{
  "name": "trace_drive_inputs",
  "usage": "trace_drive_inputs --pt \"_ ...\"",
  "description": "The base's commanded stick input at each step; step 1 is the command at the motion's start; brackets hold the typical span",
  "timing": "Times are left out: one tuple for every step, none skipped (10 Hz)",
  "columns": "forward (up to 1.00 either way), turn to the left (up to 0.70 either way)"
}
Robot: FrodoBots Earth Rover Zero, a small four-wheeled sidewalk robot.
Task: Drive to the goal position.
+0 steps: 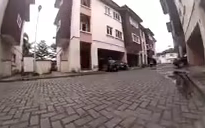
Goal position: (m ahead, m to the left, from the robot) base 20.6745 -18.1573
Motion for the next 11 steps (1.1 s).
trace_drive_inputs --pt "0.00 0.00" --pt "0.00 0.00" --pt "0.00 0.00" --pt "0.00 0.00" --pt "0.00 0.00" --pt "0.00 0.00" --pt "0.00 0.00" --pt "0.00 0.00" --pt "0.16 0.00" --pt "0.44 0.00" --pt "0.50 0.00"
